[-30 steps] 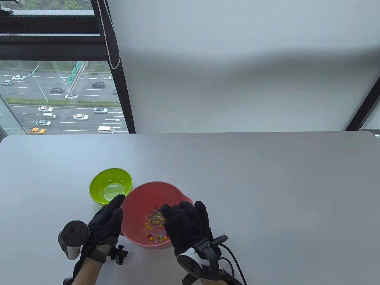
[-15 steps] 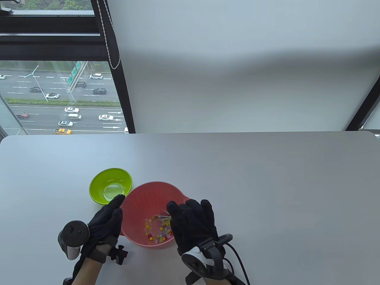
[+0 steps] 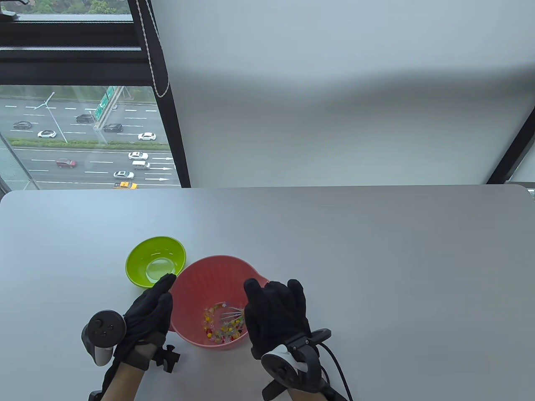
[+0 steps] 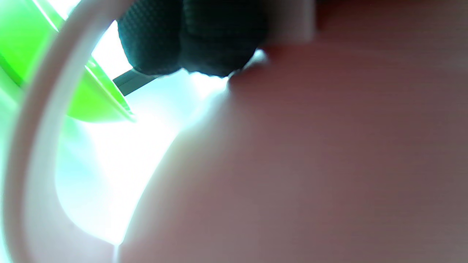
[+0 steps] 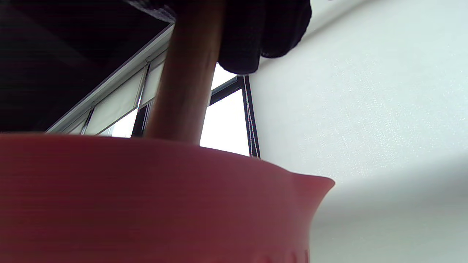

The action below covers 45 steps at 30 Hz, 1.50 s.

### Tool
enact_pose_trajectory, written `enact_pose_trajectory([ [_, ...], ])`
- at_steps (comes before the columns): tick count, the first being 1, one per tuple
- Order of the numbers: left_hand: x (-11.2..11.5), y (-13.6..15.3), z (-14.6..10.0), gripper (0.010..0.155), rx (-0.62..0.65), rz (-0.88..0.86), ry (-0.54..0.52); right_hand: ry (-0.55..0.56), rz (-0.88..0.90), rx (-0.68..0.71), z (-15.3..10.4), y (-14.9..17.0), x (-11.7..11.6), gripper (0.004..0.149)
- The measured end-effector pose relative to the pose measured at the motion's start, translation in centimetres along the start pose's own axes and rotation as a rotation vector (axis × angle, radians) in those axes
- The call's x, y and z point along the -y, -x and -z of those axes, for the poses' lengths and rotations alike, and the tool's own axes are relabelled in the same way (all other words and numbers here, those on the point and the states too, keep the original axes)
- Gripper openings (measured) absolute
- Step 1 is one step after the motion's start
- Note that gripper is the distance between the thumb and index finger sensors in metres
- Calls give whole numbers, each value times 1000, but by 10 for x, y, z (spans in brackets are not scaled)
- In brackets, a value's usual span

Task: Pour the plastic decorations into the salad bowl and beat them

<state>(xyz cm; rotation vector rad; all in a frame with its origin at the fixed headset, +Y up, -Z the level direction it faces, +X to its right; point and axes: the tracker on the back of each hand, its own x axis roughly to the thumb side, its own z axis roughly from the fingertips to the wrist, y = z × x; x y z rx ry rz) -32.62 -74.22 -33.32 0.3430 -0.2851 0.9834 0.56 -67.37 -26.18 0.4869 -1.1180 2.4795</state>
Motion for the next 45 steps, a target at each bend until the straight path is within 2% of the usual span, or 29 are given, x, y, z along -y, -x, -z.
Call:
enact_pose_trajectory([
  [4, 0, 0, 0, 59, 0, 0, 0, -31, 51, -20, -1, -1, -4, 55],
  [6, 0, 0, 0, 59, 0, 0, 0, -87, 76, -12, 0, -3, -9, 56],
  [9, 0, 0, 0, 59, 0, 0, 0, -140, 54, 15, -2, -8, -16, 62],
  [10, 0, 0, 0, 59, -1, -2, -1, -151, 27, 27, -3, -10, -18, 69],
  [16, 0, 0, 0, 59, 0, -2, 0, -121, -8, 50, -4, -16, -19, 68],
  [26, 0, 0, 0, 59, -1, -3, 0, -88, -65, 46, -2, -7, -14, 65],
  [45, 0, 0, 0, 59, 0, -2, 0, -48, -11, -15, 4, 5, -1, 64],
])
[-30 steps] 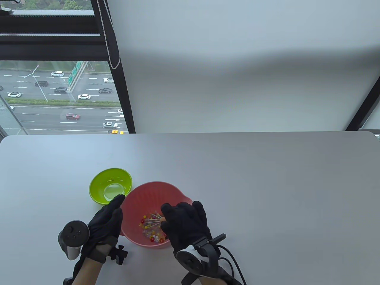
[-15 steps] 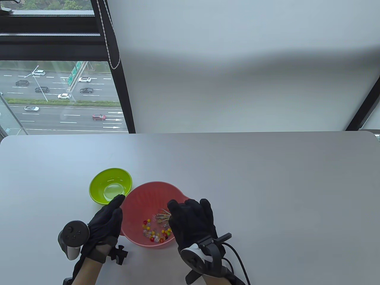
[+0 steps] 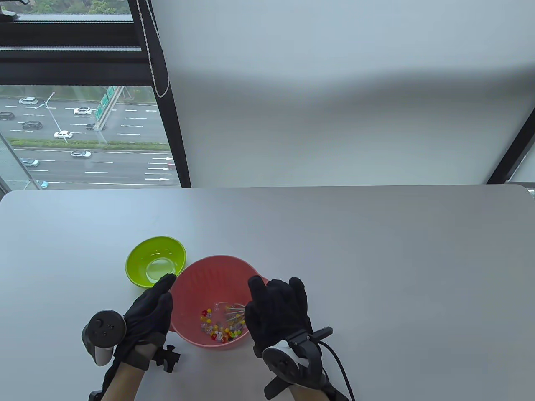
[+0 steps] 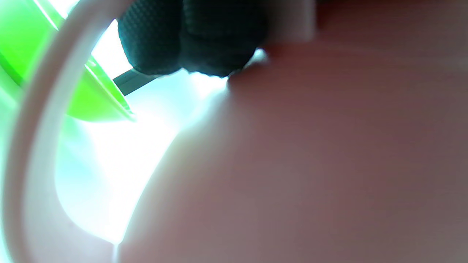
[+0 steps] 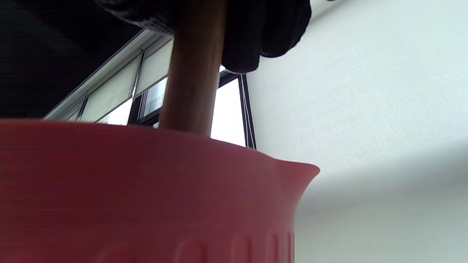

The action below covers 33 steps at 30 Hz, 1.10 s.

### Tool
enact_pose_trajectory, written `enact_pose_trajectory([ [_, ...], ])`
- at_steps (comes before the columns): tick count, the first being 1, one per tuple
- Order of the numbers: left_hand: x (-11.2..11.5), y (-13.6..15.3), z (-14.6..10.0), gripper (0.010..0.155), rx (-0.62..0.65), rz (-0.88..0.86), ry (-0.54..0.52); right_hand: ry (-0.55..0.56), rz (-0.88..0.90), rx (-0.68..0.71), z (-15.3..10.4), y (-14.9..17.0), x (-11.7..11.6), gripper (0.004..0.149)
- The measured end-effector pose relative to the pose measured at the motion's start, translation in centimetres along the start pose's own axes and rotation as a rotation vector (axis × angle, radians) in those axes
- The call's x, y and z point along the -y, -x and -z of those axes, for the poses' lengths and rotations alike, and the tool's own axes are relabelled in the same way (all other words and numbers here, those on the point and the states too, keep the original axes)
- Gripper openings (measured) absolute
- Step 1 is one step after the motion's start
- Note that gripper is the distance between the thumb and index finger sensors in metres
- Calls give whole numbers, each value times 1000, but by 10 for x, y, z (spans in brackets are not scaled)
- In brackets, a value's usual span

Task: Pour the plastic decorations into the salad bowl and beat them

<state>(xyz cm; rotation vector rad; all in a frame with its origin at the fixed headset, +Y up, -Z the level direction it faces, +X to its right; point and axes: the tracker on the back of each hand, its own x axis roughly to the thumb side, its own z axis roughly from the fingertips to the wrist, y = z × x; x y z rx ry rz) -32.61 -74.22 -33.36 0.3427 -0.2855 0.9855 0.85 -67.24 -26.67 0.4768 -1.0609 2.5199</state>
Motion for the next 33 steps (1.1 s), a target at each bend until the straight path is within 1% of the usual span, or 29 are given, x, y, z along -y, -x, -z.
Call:
enact_pose_trajectory([
  [9, 0, 0, 0, 59, 0, 0, 0, -12, 57, -27, 0, 3, -2, 63],
  [12, 0, 0, 0, 59, 0, 0, 0, -46, 104, -38, -1, 2, -5, 63],
  [13, 0, 0, 0, 59, 0, 0, 0, -73, 122, -32, -1, 0, -9, 63],
  [17, 0, 0, 0, 59, 0, -1, 0, -117, 83, 16, -3, -8, -16, 64],
  [18, 0, 0, 0, 59, 0, -1, -1, -105, 74, 10, -5, -9, -16, 63],
  [19, 0, 0, 0, 59, -1, -1, 0, -131, 68, 28, -5, -11, -19, 63],
  [20, 0, 0, 0, 59, 0, 0, 0, -114, 56, 33, -5, -12, -18, 63],
  [27, 0, 0, 0, 59, -1, -2, -1, -98, 6, 61, -5, -14, -17, 62],
  [29, 0, 0, 0, 59, -1, -3, 0, -77, -29, 71, -5, -12, -15, 61],
  [33, 0, 0, 0, 59, 0, -1, 0, -72, -23, 60, -4, -10, -13, 61],
])
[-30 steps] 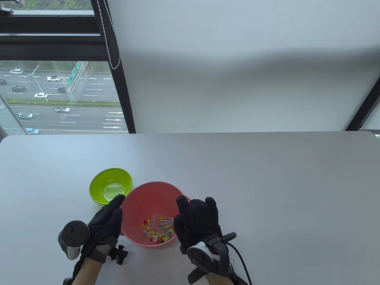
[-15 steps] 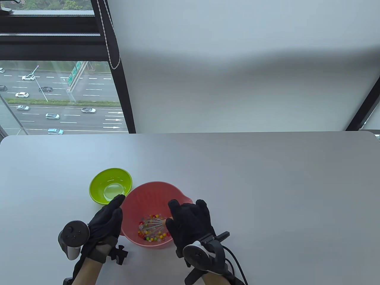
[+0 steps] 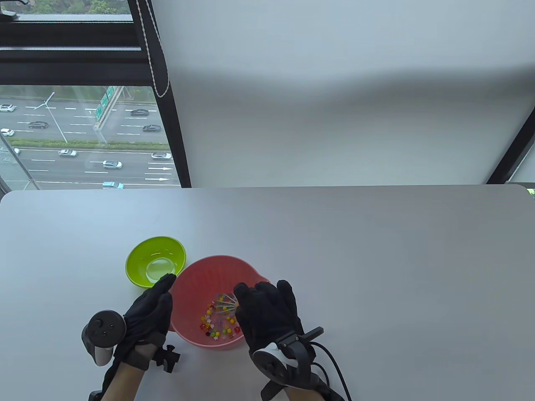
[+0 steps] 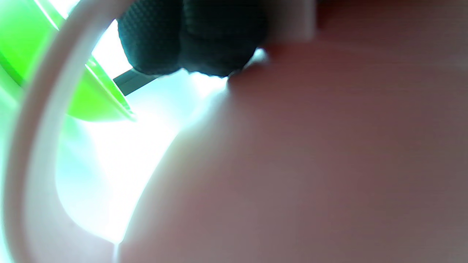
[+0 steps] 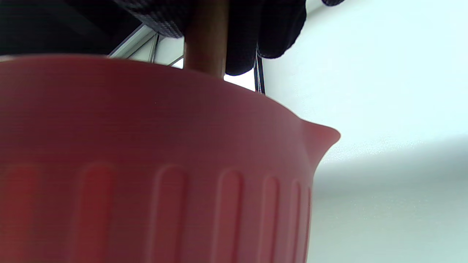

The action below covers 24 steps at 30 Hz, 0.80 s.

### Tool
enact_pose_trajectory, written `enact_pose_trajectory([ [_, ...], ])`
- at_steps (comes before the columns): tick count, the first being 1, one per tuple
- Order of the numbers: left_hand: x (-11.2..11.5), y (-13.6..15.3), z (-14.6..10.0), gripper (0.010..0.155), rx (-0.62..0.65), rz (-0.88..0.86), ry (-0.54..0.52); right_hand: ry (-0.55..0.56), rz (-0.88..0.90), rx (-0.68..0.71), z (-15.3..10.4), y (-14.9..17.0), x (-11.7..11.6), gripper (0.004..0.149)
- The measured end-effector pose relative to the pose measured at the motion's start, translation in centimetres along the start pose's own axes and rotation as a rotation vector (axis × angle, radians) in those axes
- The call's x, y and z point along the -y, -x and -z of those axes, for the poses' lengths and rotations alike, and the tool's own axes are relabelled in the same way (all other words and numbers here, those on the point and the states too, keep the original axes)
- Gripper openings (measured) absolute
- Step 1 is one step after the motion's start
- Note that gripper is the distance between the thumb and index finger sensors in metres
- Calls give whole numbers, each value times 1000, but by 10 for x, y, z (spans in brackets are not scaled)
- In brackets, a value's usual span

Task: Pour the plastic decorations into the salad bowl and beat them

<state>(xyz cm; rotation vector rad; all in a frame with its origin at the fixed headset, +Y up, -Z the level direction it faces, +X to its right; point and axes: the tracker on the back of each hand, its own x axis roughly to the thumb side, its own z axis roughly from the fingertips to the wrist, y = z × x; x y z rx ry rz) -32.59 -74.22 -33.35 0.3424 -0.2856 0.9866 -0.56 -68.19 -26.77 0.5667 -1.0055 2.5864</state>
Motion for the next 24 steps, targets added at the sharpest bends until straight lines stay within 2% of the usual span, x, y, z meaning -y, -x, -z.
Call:
enact_pose_trajectory([
  [12, 0, 0, 0, 59, 0, 1, 0, 62, 3, -29, 2, 8, 12, 59],
  [24, 0, 0, 0, 59, 0, 0, 0, 59, 92, -88, 3, 12, 14, 58],
])
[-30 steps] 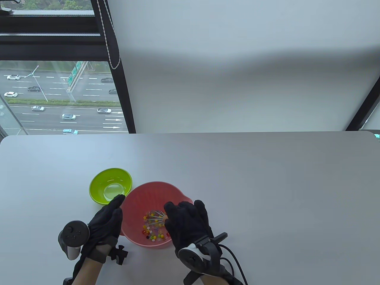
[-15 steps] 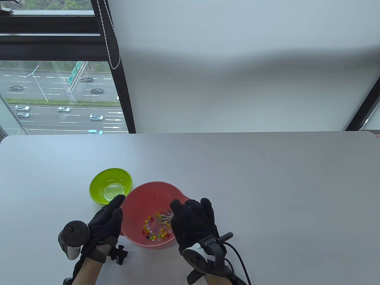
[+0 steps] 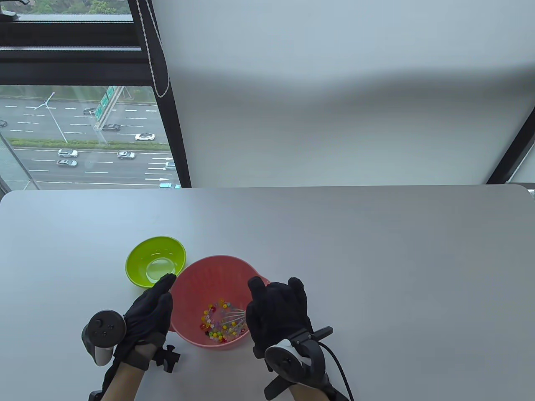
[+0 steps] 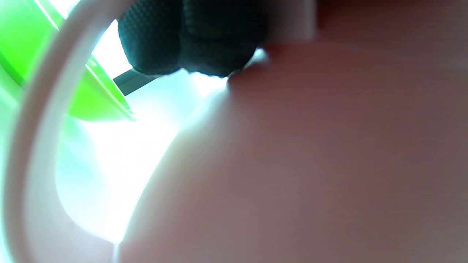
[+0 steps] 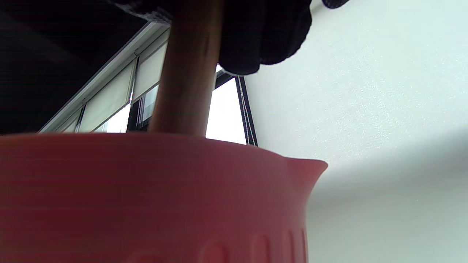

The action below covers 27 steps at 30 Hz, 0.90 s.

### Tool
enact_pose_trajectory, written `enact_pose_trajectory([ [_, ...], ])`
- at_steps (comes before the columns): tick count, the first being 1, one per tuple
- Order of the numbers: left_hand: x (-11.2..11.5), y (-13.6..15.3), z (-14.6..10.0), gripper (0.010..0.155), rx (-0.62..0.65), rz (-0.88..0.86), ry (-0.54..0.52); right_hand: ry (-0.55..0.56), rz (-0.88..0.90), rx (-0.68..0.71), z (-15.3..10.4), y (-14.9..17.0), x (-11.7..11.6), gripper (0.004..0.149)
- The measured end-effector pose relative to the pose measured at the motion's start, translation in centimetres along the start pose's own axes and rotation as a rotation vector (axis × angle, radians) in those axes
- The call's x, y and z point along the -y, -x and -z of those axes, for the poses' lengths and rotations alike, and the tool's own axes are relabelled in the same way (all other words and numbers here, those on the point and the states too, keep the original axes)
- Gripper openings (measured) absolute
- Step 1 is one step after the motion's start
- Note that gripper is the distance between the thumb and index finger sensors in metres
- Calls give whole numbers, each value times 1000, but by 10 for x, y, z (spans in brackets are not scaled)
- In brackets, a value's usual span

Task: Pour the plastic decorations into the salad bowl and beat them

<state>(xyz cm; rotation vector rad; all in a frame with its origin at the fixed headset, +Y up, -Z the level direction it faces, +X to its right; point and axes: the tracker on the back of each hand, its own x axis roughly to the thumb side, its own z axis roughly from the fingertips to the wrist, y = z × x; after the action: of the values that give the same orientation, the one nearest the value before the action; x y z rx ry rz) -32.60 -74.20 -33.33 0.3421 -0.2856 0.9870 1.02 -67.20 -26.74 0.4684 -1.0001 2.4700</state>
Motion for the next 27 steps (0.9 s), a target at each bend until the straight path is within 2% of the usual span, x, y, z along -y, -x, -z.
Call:
enact_pose_trajectory([
  [5, 0, 0, -1, 59, -1, -2, -1, -97, 98, -22, -3, -5, -13, 58],
  [7, 0, 0, -1, 59, 0, -1, 0, -107, 59, 19, -4, -9, -17, 60],
  [11, 0, 0, 0, 59, 0, 0, 0, -95, -16, 67, -6, -14, -19, 60],
  [27, 0, 0, 0, 59, 0, 0, 0, -28, -125, 88, -3, -9, -9, 59],
])
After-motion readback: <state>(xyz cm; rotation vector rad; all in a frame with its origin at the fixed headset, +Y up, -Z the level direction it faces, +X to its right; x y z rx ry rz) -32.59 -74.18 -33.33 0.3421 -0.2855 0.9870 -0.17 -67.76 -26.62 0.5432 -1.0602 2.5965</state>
